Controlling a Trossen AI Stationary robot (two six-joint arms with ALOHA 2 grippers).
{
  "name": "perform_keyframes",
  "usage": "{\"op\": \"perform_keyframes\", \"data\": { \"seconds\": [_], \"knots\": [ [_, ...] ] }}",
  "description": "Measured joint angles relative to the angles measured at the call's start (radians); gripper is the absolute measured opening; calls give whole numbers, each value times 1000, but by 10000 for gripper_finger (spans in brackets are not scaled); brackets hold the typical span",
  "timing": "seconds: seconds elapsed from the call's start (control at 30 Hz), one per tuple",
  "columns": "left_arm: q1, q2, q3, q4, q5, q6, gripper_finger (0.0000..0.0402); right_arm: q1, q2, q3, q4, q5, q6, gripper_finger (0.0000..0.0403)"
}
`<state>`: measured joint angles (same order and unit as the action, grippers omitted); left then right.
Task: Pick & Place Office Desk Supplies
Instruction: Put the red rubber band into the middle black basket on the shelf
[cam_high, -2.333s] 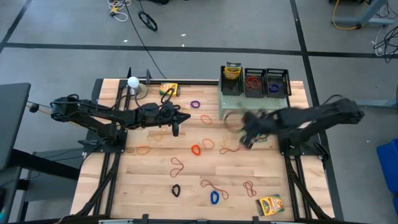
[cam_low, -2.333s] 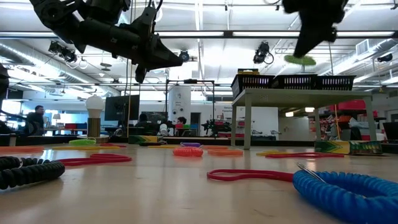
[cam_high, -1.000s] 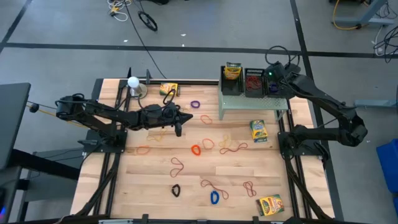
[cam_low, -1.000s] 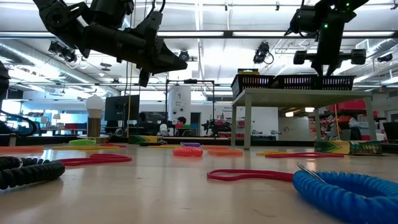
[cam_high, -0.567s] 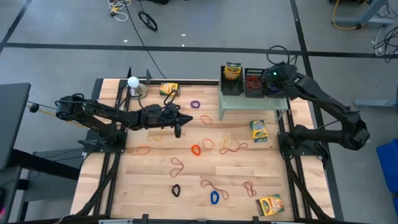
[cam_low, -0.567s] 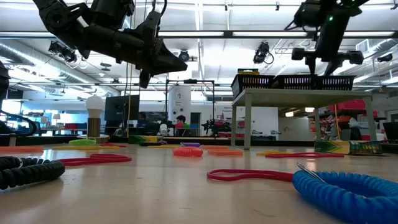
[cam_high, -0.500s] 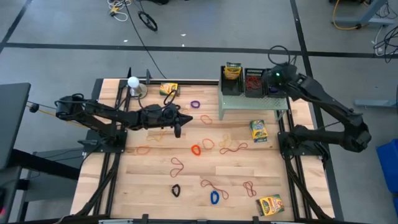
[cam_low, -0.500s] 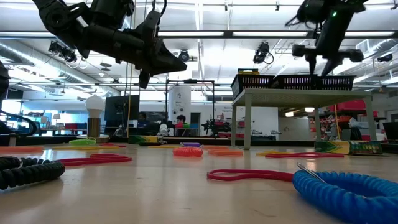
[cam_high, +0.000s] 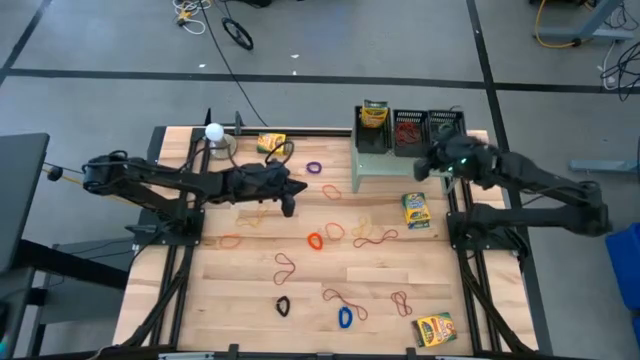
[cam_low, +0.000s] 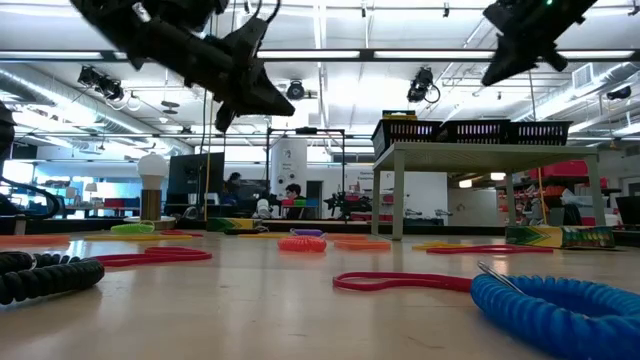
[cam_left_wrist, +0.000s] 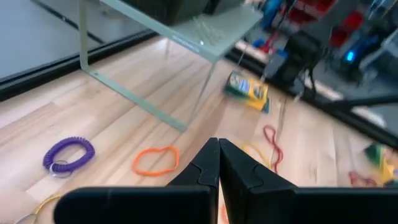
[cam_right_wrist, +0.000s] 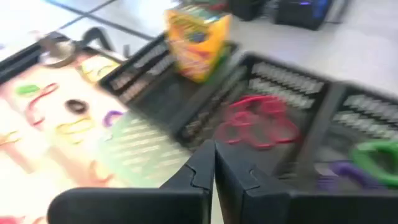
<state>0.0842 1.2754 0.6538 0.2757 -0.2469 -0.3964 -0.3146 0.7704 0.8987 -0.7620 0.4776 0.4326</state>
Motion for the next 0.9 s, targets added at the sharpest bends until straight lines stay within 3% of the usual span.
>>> {"op": "perform_keyframes", "data": {
  "seconds": [0.17, 0.3, 0.47, 0.6, 0.9],
  "knots": [
    [3, 0, 87, -77, 20, -13, 7, 130, 7, -101, 137, -154, -21, 13],
    [28, 12, 143, -108, 115, -109, 12, 222, 6, -139, 206, -159, -64, 5],
    [5, 21, 256, -409, 45, -112, 5, 243, 11, -154, 212, -252, -90, 15],
    [-48, 21, 342, -685, -25, -164, 5, 243, 6, -154, 214, -265, -121, 7],
    [-206, 23, 360, -1097, -70, -610, 11, 243, 8, -154, 248, -244, -209, 15]
  ]
}}
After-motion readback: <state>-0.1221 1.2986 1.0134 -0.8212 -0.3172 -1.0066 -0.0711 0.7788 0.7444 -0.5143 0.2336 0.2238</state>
